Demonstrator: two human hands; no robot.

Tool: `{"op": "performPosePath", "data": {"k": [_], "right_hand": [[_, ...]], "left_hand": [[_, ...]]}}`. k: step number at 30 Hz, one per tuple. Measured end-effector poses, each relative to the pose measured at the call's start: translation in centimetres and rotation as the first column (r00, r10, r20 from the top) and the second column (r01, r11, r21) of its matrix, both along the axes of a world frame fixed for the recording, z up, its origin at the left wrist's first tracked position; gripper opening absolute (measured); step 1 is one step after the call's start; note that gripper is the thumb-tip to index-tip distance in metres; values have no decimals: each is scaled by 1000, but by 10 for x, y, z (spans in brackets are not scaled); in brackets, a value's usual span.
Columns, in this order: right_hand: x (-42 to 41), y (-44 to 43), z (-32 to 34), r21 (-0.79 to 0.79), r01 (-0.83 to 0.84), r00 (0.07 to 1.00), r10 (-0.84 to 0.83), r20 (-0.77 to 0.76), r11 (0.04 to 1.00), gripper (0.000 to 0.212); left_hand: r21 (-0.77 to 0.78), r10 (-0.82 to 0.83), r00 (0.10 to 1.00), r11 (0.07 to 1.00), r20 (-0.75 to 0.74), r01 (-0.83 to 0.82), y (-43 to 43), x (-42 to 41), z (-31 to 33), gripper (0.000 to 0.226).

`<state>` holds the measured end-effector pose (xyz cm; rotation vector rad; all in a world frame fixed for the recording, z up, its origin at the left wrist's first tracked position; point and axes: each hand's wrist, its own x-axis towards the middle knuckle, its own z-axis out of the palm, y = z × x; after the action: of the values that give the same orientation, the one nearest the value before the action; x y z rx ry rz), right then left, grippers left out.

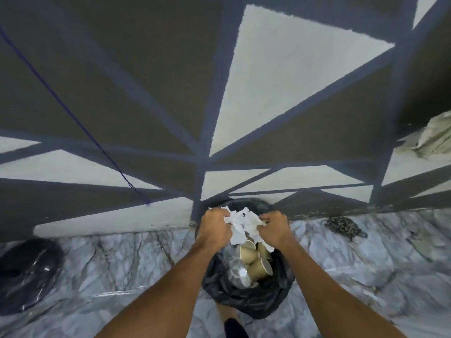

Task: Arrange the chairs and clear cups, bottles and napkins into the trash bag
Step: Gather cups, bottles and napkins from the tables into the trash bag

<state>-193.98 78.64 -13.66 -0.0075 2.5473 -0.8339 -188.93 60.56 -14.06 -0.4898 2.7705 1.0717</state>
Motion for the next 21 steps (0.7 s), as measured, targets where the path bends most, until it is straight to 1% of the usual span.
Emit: {"op": "performPosePath", "data": {"k": [3, 6, 9, 13, 15, 18, 21], "right_hand": [[-18, 8, -23, -1, 17, 998, -17, 67, 1000, 31], [-30, 13, -45, -5, 21, 991, -20, 132, 1000, 31], [-40, 14, -60, -37, 49, 988, -43, 152, 998, 35], [-49, 18, -71, -74, 96, 971, -77, 228, 993, 48], [-51, 23, -76, -61, 90, 962, -71, 262, 994, 48], [-51, 32, -81, -33, 84, 959, -72, 275, 996, 44], [-50, 33, -82, -34, 87, 954, -74, 291, 996, 38]], "left_hand": [[25, 14, 996, 1000, 90, -16, 12, -22, -20, 35], [27, 3, 984, 1000, 180, -8, 23, -34, -38, 39], [4, 20, 969, 1000, 247, -22, 30, -43, -52, 44], [74, -20, 947, 997, 321, -4, 39, -52, -64, 57], [90, -44, 934, 996, 354, 13, 40, -53, -67, 59], [117, -85, 938, 992, 337, 48, 39, -52, -70, 54], [129, -51, 950, 992, 307, 12, 35, -49, -68, 46]]}}
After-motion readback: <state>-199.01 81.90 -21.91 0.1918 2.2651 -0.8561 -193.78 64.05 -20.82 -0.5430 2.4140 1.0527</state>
